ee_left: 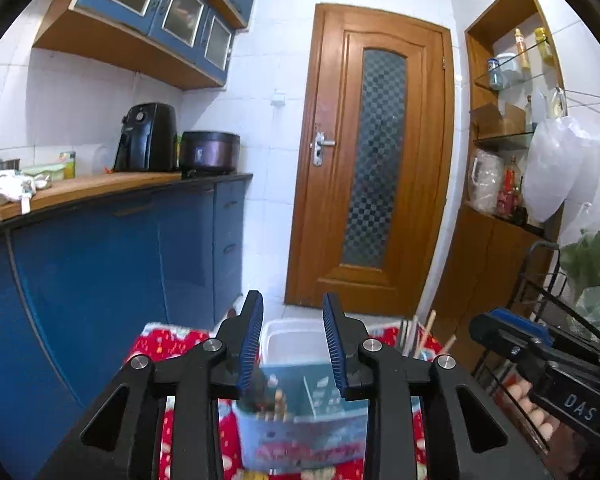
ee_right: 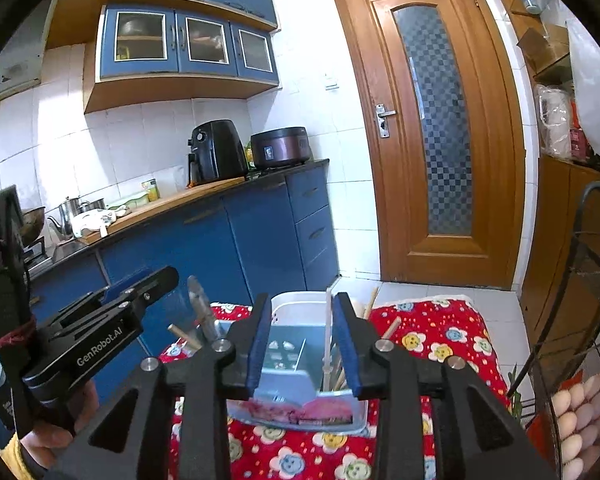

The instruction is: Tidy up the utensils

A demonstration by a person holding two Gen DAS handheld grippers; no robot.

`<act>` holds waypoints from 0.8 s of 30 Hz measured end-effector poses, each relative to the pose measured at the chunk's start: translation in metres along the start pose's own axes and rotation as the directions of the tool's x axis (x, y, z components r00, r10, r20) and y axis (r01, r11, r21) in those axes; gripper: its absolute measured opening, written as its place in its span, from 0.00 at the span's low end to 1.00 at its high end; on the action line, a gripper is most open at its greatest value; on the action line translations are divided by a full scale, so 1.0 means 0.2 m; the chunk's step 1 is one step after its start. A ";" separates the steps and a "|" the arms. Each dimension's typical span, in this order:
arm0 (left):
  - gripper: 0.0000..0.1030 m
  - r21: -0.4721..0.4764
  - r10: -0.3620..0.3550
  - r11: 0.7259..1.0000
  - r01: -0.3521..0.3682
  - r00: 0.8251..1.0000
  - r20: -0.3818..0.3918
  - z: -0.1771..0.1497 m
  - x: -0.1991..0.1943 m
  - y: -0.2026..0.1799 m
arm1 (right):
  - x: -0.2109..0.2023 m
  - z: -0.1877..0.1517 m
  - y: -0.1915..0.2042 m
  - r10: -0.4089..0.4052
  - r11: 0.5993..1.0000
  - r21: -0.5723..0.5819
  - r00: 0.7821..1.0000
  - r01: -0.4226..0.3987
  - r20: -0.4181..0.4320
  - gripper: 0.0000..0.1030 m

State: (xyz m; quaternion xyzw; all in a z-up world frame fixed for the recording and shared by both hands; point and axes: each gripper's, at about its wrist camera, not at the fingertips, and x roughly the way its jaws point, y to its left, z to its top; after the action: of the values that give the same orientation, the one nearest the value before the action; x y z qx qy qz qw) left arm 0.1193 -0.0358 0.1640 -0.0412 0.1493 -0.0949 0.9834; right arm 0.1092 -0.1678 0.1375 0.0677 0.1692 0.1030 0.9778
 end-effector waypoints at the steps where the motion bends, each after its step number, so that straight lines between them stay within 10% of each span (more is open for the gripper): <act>1: 0.31 -0.001 -0.003 1.000 0.003 1.000 -0.015 -0.01 -0.02 0.00 | -0.01 -0.01 0.01 -0.001 1.000 0.003 1.000 0.001 0.000 0.34; 24: 0.39 0.000 0.029 1.000 -0.029 0.983 -0.181 -0.45 -0.33 0.04 | -0.20 -0.52 0.11 -0.047 0.999 0.012 0.993 0.049 -0.110 0.63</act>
State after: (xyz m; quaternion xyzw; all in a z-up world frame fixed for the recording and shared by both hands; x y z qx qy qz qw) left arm 0.0310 -0.0187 0.0954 -0.0315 0.2388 -0.0838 0.9669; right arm 0.0325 -0.1449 0.0579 0.0652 0.2250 0.0816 0.9687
